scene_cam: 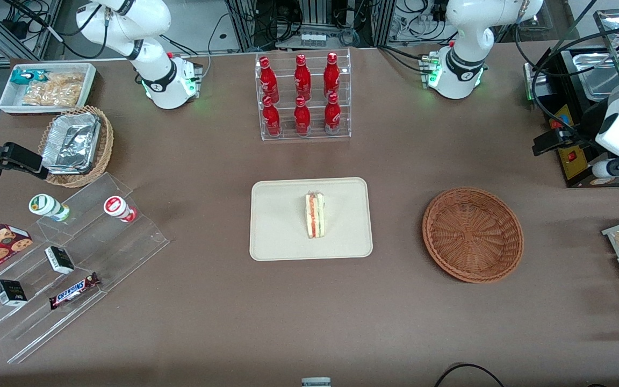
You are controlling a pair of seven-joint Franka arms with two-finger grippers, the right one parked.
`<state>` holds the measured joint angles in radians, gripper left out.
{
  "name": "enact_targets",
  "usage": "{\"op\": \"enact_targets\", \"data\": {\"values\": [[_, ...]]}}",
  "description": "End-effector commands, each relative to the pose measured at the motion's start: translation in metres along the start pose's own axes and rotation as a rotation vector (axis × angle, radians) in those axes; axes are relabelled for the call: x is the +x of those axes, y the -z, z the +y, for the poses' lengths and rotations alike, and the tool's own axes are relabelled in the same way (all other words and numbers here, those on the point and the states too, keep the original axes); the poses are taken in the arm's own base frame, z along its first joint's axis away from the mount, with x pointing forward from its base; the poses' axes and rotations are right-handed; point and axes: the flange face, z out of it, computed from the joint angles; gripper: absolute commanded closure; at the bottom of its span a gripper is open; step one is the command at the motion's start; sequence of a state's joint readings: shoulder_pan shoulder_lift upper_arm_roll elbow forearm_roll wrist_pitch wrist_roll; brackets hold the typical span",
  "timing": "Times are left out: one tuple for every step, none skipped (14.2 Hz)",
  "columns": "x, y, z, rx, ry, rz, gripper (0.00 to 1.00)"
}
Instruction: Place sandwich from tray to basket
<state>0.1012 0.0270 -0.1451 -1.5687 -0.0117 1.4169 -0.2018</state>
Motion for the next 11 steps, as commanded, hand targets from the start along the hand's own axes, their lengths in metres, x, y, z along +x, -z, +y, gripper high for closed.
{"op": "enact_targets", "data": {"values": [[0.002, 0.003, -0.001, -0.007, 0.009, 0.01, 0.0], [0.002, 0.003, -0.001, -0.01, 0.008, 0.008, 0.0], [0.002, 0.003, -0.001, -0.013, 0.008, 0.008, 0.0], [0.003, 0.002, -0.001, -0.013, 0.006, 0.006, 0.0], [0.012, -0.009, 0.0, -0.014, 0.006, -0.017, 0.0], [0.023, -0.018, 0.003, -0.013, 0.004, -0.035, 0.0], [0.031, -0.027, 0.005, -0.015, 0.002, -0.053, 0.0], [0.036, -0.037, 0.009, -0.014, -0.004, -0.07, 0.0], [0.045, -0.053, 0.014, -0.023, -0.011, -0.102, 0.0], [0.053, -0.068, 0.018, -0.024, -0.017, -0.129, 0.0], [0.062, -0.085, 0.035, -0.043, -0.04, -0.143, 0.0]]}}
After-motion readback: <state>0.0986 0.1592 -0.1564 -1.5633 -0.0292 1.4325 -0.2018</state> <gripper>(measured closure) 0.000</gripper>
